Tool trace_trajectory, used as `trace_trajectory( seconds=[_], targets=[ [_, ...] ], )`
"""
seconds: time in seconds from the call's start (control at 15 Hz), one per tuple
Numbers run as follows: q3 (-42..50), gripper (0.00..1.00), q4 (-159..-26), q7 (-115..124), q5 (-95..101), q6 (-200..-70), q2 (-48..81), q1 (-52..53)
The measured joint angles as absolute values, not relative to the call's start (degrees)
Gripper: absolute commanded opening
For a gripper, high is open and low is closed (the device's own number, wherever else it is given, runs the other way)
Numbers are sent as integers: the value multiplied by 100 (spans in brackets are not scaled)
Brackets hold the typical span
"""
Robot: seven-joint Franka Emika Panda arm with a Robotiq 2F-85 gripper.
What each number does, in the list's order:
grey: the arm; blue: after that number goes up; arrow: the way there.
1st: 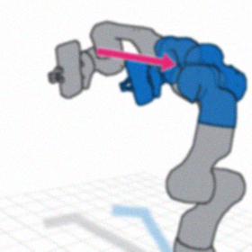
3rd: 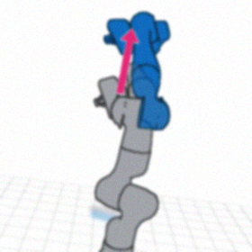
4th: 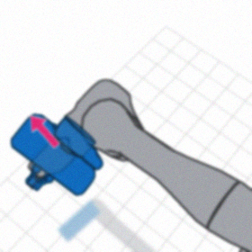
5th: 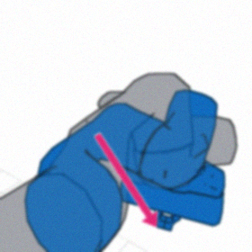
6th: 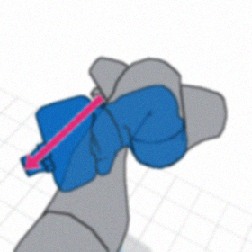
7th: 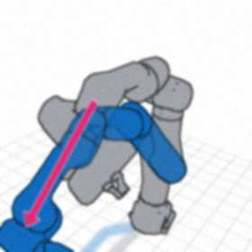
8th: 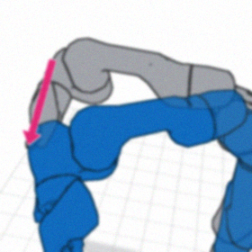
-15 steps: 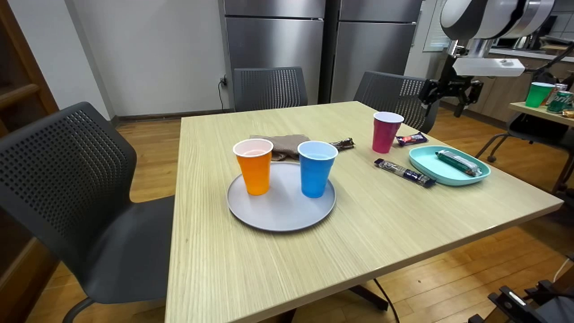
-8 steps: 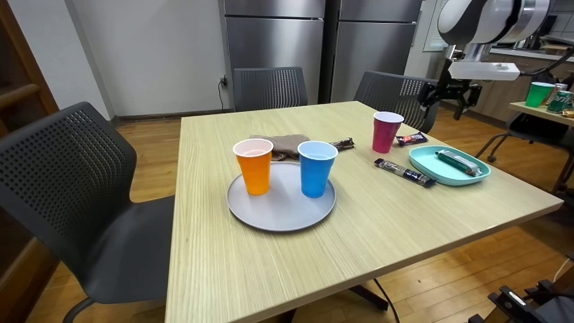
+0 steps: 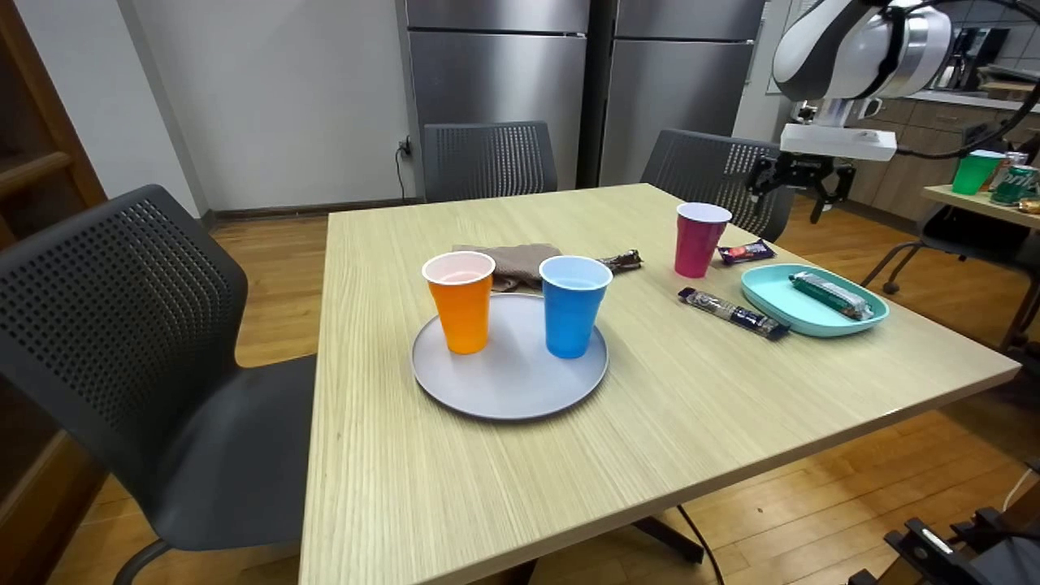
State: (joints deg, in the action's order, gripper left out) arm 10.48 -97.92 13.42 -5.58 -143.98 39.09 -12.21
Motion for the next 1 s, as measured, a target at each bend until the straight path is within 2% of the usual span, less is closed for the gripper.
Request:
trace_trajectory(
  seconds=[1.0],
  targets=[
    [1130, 100, -7935, 2915, -921, -14167, 5544, -1178]
  ],
)
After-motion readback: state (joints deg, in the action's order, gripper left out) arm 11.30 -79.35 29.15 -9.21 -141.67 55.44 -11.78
